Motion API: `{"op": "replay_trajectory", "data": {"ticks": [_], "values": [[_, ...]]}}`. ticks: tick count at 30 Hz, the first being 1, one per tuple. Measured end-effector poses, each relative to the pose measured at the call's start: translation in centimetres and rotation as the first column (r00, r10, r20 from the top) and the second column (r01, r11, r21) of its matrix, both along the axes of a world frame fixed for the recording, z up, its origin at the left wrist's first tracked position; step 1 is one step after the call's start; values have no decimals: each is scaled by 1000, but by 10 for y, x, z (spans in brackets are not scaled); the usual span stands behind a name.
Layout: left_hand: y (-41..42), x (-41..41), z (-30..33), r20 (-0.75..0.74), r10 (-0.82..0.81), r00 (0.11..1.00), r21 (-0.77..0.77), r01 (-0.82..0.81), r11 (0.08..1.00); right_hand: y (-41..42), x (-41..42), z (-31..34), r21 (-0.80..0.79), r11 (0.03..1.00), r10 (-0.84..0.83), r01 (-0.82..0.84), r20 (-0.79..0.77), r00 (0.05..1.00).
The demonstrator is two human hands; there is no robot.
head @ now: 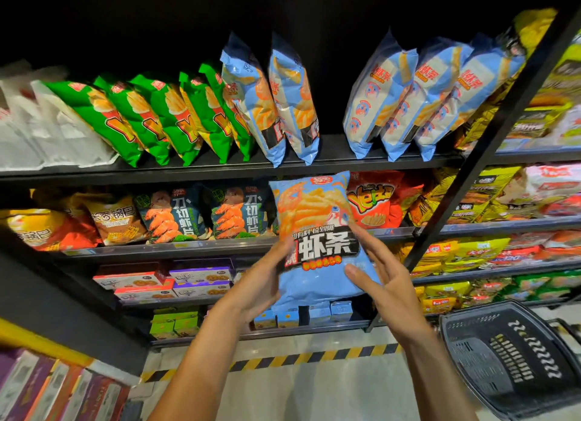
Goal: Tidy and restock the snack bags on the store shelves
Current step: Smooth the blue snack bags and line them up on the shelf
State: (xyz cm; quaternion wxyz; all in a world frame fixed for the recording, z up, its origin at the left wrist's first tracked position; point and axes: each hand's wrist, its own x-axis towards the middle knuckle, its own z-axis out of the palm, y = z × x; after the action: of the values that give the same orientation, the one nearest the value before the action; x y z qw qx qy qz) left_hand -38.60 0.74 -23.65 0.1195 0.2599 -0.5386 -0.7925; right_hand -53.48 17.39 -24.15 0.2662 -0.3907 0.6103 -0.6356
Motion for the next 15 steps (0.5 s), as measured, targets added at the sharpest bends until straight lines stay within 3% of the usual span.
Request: {"op": "replay_trajectory", "data": {"ticks": [3,8,12,15], "values": [[-9,-7,2,-31,71,997,-9,-72,997,-8,2,5,-8,1000,24,-25,-45,999],[-30,-6,19,-31,101,994,-184,-105,977,-24,-9,18,72,995,70,-64,-92,993],[-44,-12,37,-122,92,988,-362,-130,923,-48,-18,23,65,998,-19,26,-100,995],[-54,-19,44,-167,73,983,-400,-135,906,-60,-19,30,37,996,-71,77,-136,988]]}}
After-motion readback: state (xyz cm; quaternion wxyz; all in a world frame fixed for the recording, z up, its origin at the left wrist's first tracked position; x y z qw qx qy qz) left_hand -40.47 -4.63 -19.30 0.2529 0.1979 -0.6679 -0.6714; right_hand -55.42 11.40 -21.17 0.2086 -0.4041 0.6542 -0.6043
